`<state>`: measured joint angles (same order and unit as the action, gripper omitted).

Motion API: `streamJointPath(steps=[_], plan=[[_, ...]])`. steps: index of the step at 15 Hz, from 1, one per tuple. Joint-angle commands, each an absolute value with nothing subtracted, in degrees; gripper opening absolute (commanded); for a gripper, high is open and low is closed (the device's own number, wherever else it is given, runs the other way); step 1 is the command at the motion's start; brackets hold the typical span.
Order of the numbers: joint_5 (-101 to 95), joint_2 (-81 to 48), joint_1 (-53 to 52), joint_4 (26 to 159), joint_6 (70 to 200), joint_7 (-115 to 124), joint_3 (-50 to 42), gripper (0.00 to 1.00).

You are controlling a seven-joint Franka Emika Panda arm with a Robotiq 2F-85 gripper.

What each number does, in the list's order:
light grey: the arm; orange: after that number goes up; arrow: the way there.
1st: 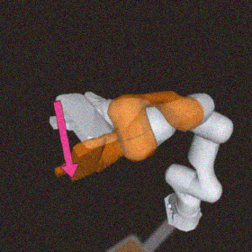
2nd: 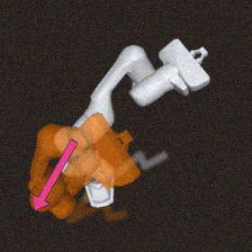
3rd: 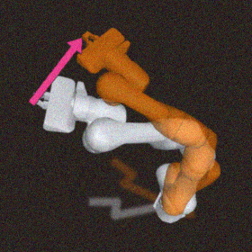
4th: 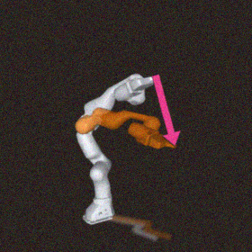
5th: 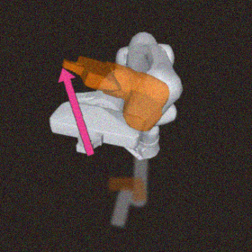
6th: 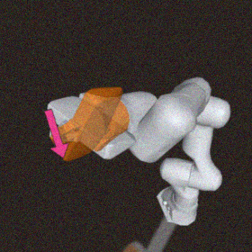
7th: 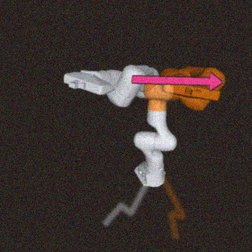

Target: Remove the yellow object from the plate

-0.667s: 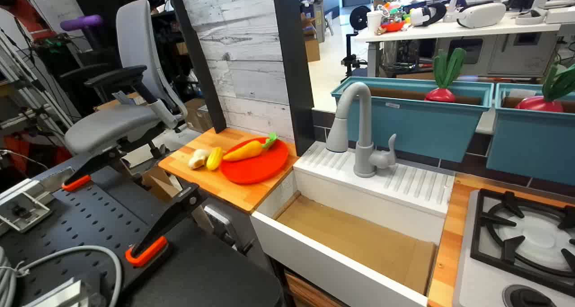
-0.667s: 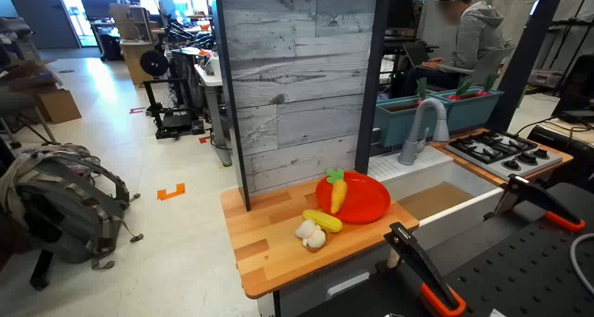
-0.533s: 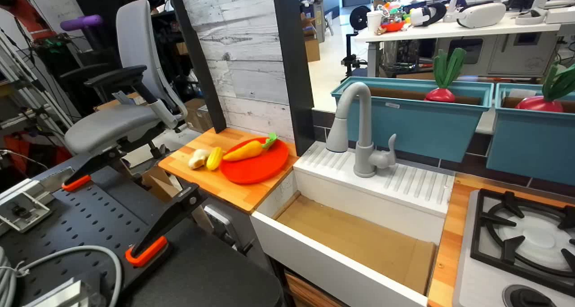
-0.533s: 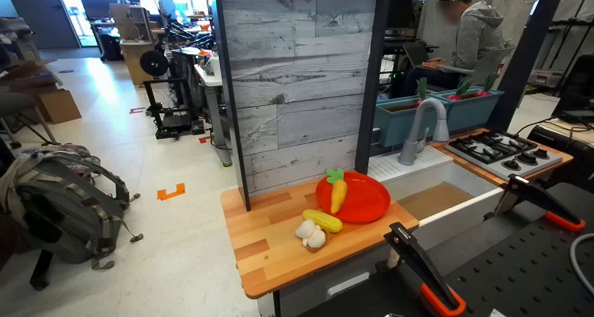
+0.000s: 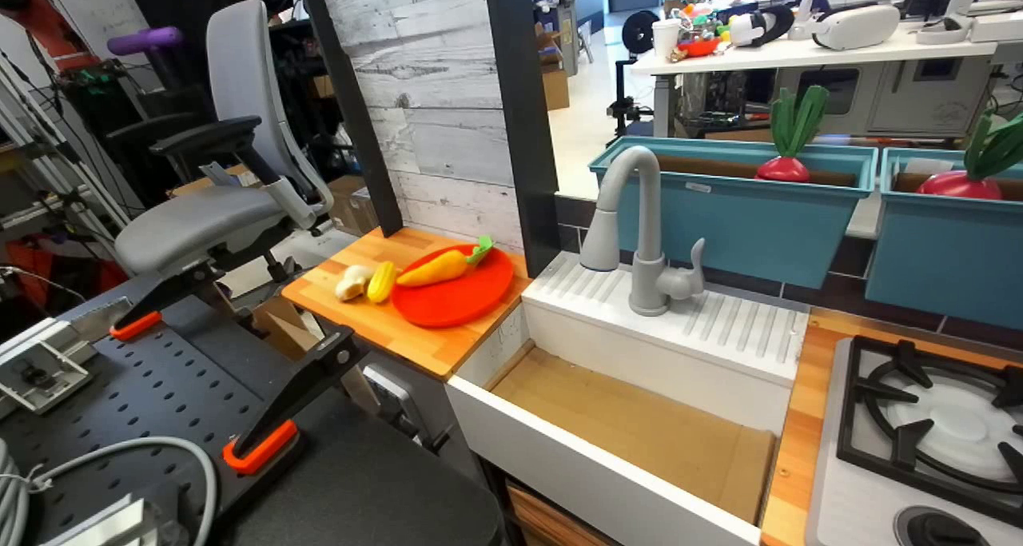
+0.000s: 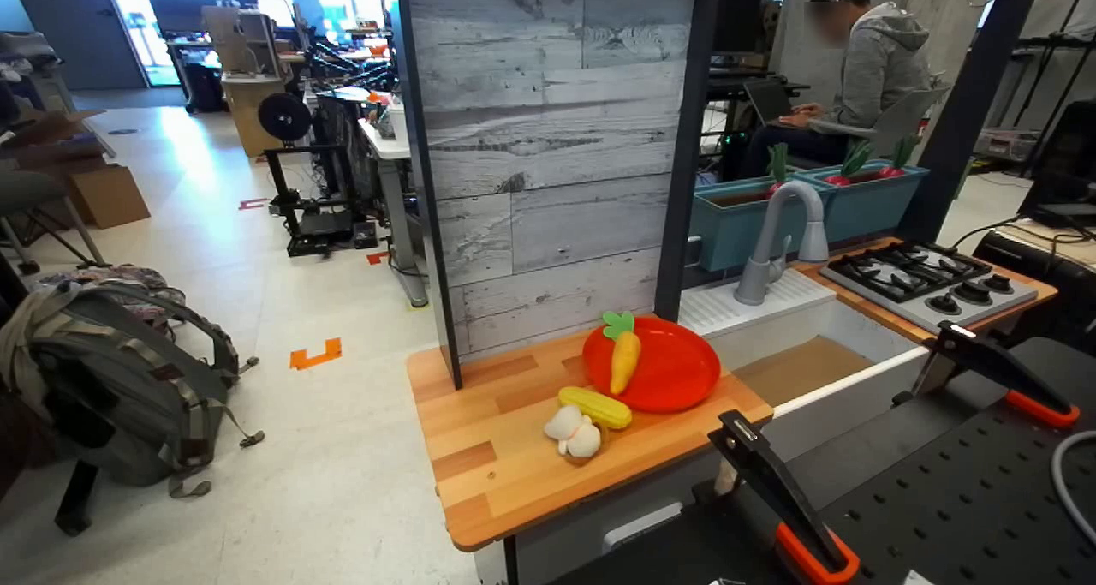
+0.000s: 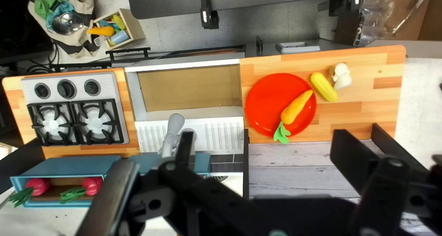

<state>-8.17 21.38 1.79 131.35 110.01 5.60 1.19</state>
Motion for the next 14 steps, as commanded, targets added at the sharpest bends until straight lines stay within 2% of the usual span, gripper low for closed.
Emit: streamJointPath(steps=[1, 7, 14], plan=[[-6.4, 17.2, 1.2, 135.2, 120.0, 11.1, 2.3, 1.00], [-2.7, 3.8, -1.0, 139.6, 141.0, 15.8, 4.4, 1.00], [5.5, -19.1, -3.7, 134.0, 158.6, 14.1, 4.7, 1.00]])
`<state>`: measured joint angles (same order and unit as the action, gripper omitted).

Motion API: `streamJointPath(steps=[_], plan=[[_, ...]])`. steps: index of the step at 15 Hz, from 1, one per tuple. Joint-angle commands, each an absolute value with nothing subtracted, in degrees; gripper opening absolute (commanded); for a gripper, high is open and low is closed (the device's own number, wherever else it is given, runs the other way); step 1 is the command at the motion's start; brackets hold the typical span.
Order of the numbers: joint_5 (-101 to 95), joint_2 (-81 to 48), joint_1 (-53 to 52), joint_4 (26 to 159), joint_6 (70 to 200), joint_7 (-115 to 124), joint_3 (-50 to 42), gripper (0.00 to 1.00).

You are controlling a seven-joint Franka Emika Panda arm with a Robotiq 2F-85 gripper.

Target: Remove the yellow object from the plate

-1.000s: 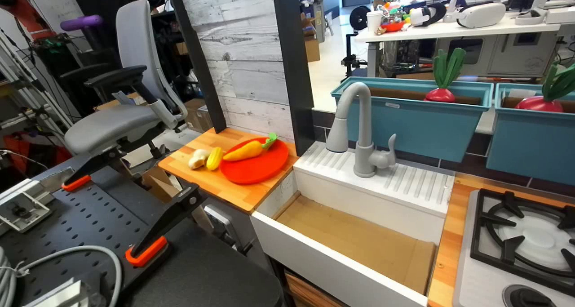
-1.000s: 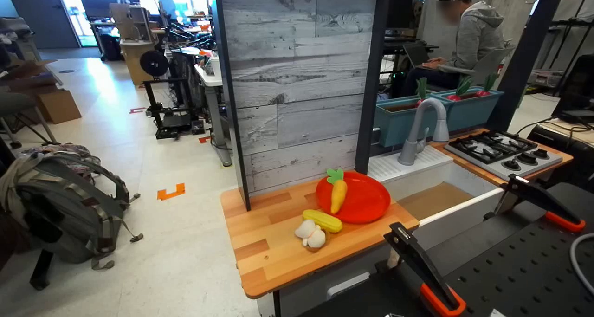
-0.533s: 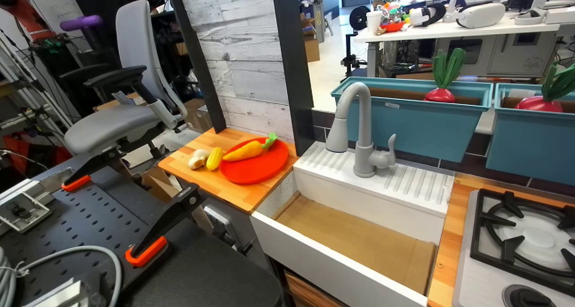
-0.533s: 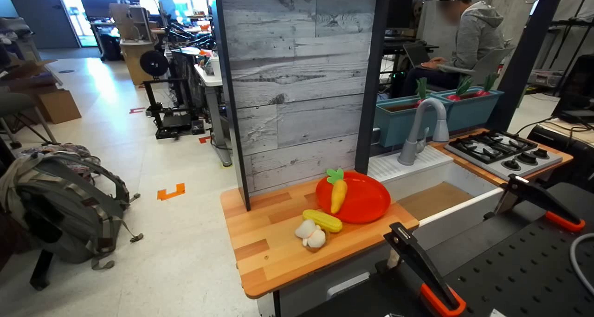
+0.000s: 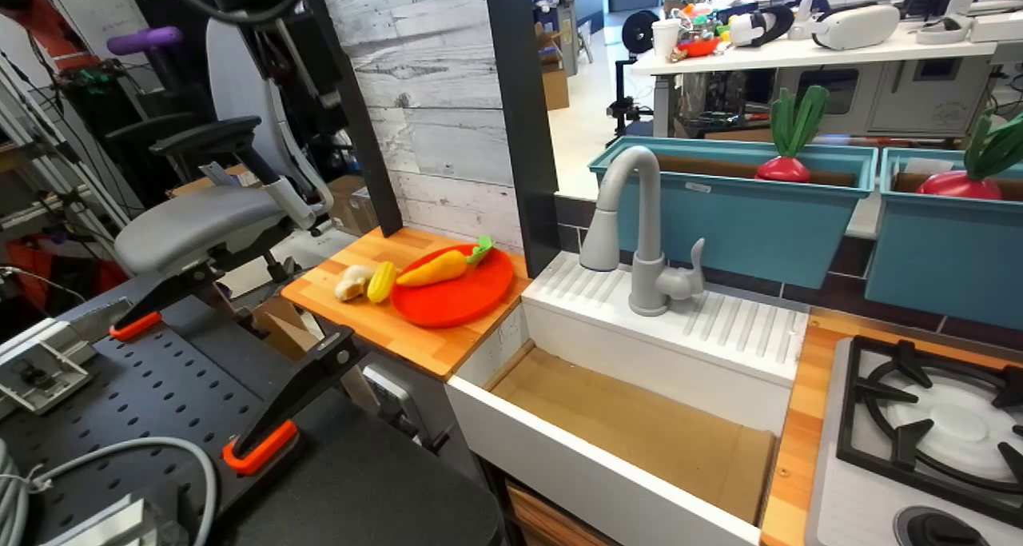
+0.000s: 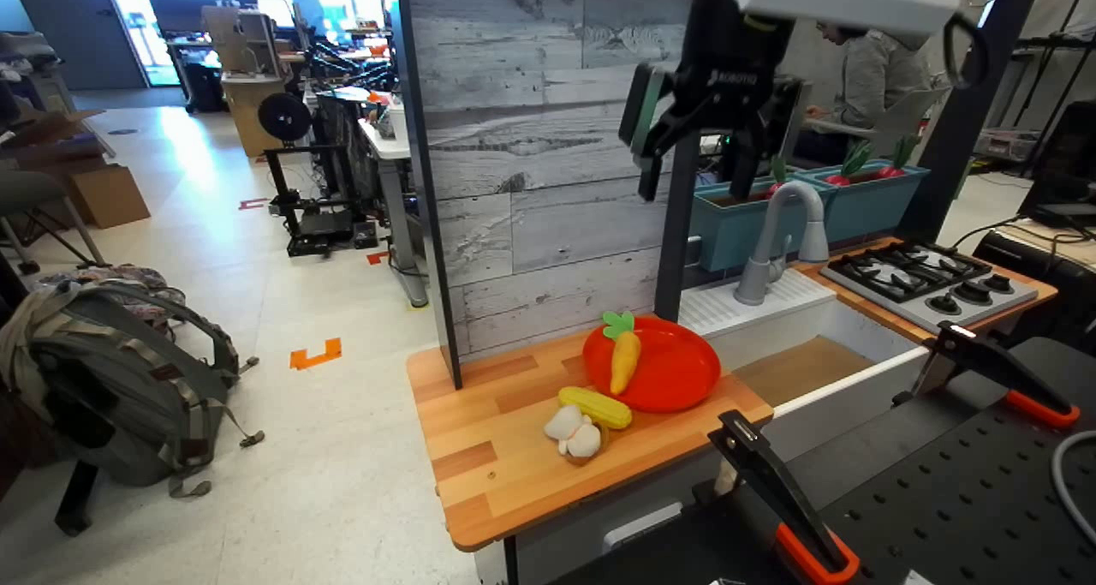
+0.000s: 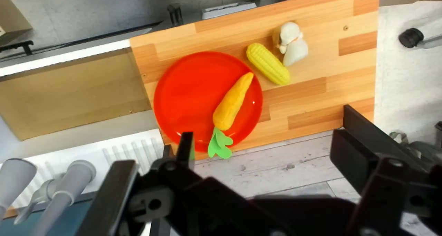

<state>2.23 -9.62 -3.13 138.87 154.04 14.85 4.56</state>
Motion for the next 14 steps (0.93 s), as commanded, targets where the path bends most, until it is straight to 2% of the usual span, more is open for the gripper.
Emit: streamJointPath(steps=[1, 7, 14], plan=[[6.6, -22.3, -3.6, 132.4, 159.3, 13.7, 4.8, 1.00], [9.3, -39.4, -2.9, 119.1, 158.0, 13.8, 4.7, 1.00], [9.4, -52.6, -5.0, 104.6, 156.0, 18.2, 1.1, 1.00]])
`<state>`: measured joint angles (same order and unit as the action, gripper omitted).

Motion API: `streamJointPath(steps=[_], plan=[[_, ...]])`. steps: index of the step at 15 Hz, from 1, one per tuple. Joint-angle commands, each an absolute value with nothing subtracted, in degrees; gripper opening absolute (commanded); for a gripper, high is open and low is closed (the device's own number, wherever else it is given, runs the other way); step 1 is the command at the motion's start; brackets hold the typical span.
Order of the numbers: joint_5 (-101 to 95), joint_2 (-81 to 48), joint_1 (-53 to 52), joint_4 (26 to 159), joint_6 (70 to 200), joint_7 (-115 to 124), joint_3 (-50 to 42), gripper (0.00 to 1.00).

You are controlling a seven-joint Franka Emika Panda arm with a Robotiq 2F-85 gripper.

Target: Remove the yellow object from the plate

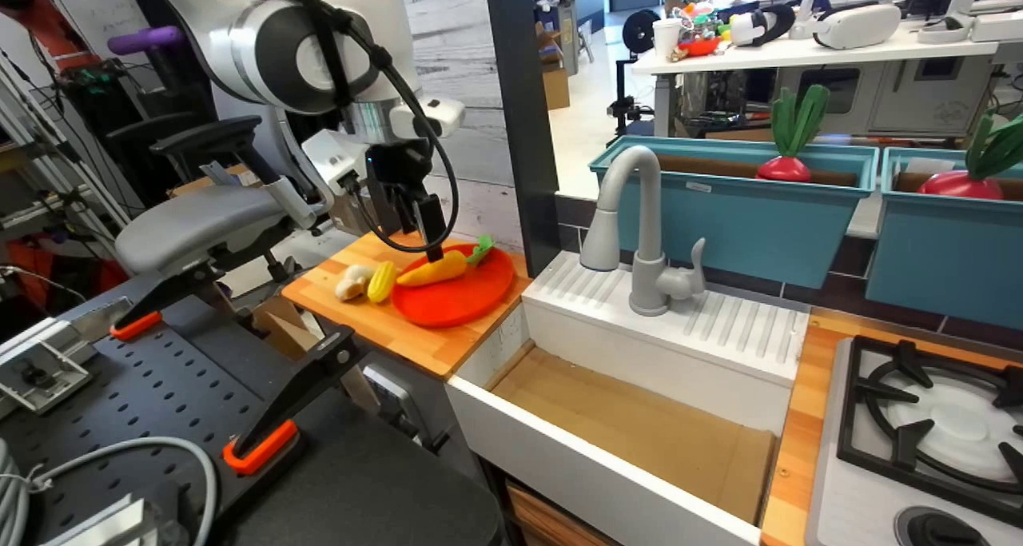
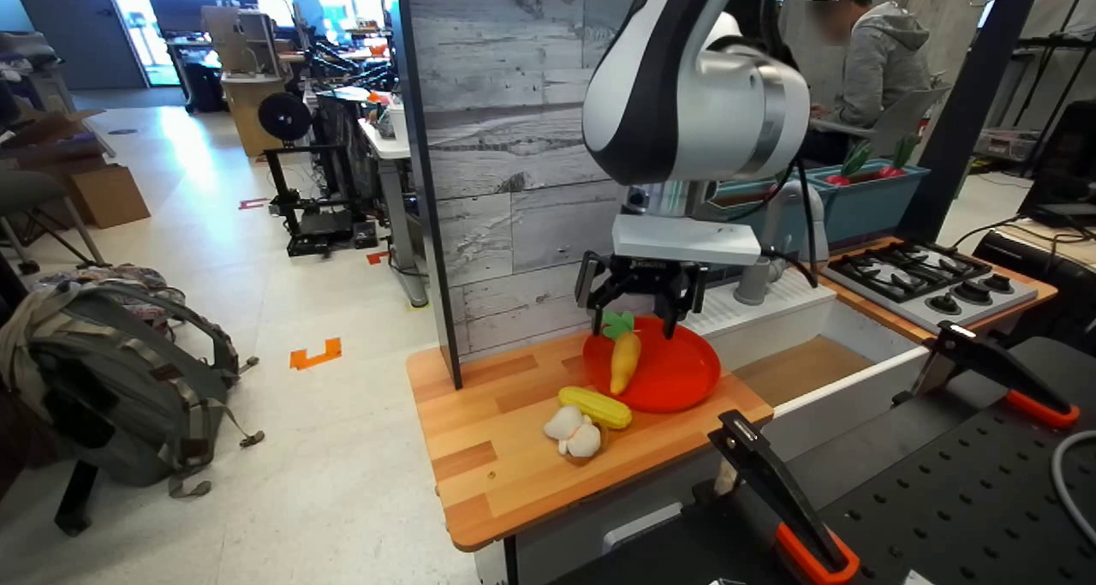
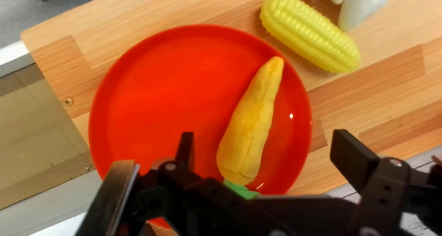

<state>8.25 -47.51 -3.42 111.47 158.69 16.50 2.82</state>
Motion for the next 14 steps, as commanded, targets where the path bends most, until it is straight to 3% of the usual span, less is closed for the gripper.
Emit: streamJointPath(steps=[1, 2, 4, 13, 14], plan=[[9.4, -53.8, -5.1, 103.0, 155.6, 18.5, 0.9, 1.00], [9.3, -54.8, -5.3, 101.7, 155.3, 18.9, 0.6, 1.00], [9.1, -56.3, -5.5, 99.5, 154.0, 19.3, 0.2, 0.72], [9.6, -55.2, -5.0, 99.0, 157.5, 18.5, 0.9, 0.04], [9.5, -54.1, -5.0, 100.5, 158.7, 18.0, 1.2, 0.01]])
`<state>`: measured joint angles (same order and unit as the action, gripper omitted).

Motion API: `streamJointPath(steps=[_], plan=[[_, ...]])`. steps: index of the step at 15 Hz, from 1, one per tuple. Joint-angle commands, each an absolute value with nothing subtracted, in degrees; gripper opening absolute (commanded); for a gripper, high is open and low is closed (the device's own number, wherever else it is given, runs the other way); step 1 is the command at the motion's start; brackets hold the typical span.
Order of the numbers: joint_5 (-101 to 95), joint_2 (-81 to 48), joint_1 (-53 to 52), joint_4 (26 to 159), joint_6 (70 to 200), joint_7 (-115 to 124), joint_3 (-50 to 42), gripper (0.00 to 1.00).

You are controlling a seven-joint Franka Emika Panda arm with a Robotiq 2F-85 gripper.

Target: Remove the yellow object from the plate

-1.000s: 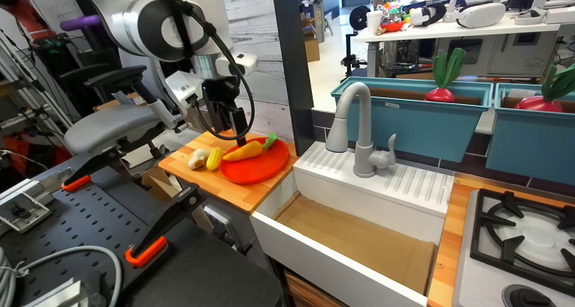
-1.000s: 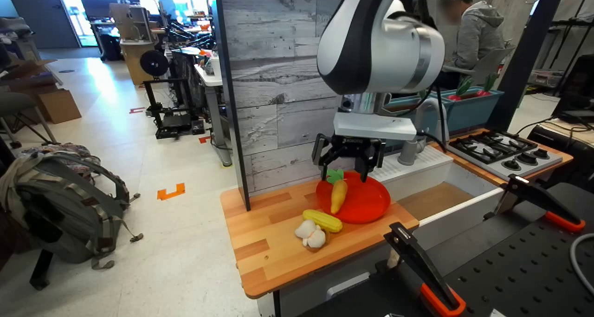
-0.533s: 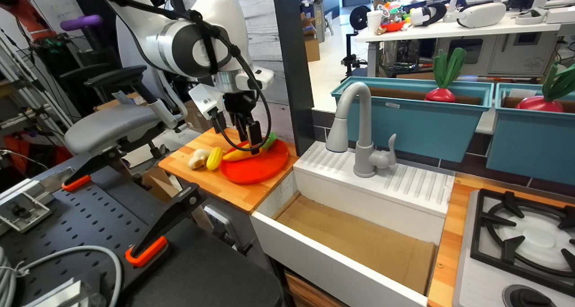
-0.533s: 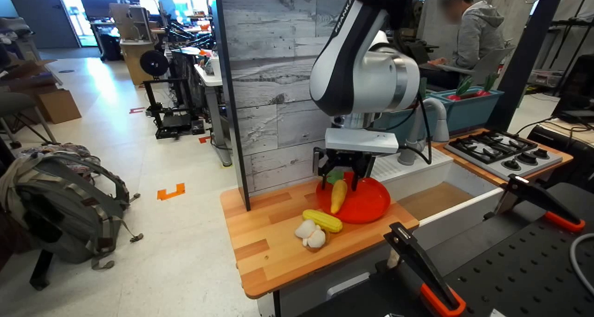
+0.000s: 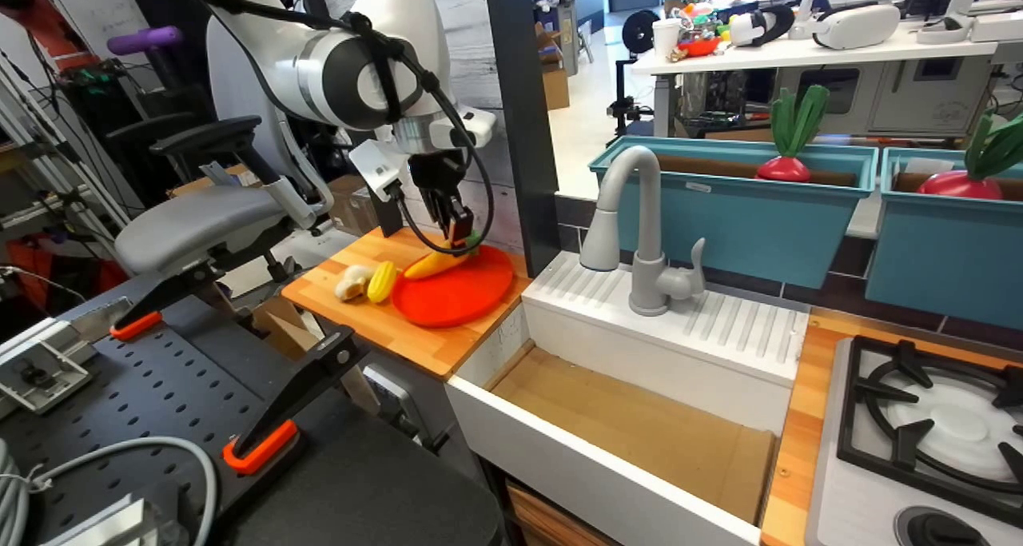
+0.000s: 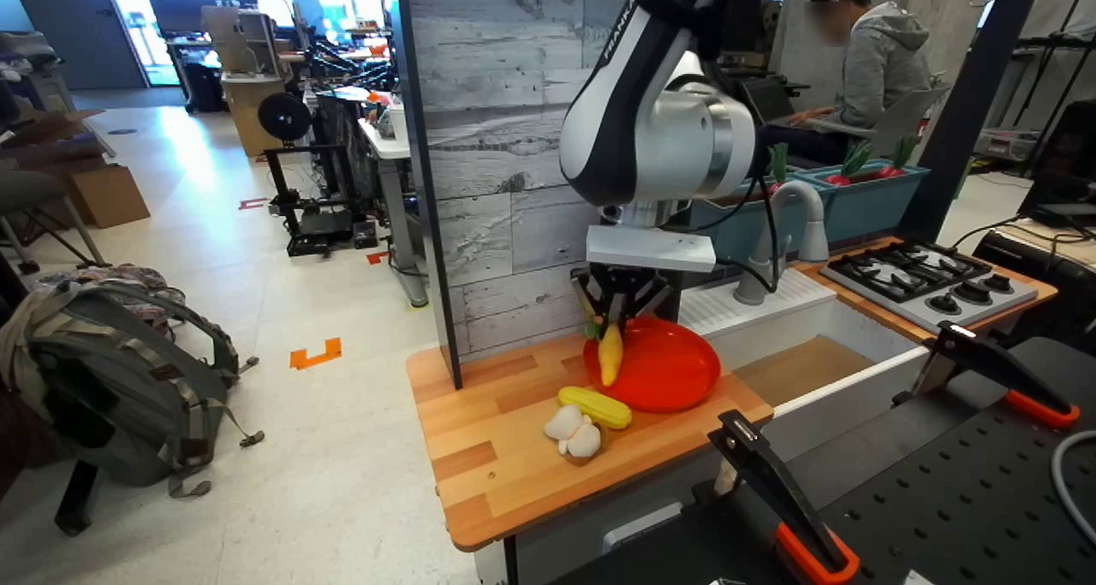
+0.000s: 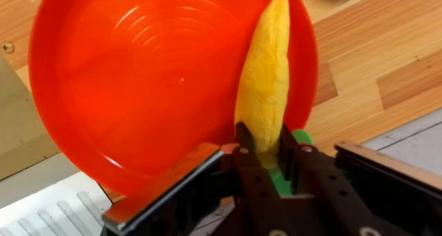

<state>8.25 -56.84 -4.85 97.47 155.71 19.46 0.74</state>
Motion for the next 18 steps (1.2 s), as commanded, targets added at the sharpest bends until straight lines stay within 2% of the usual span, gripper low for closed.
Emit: streamJointPath(steps=[1, 3, 4, 10, 18], plan=[[9.1, -53.4, -5.4, 101.3, 159.5, 17.8, 1.0, 0.00], [8.6, -51.5, -6.0, 104.1, 160.9, 17.1, 0.8, 0.03], [8.2, -50.4, -6.5, 105.9, 161.6, 16.7, 0.6, 0.00], [7.0, -45.3, -10.1, 113.3, 167.0, 14.2, 0.8, 0.02], [6.2, -46.5, -16.3, 110.9, 165.7, 14.1, 2.3, 0.02]])
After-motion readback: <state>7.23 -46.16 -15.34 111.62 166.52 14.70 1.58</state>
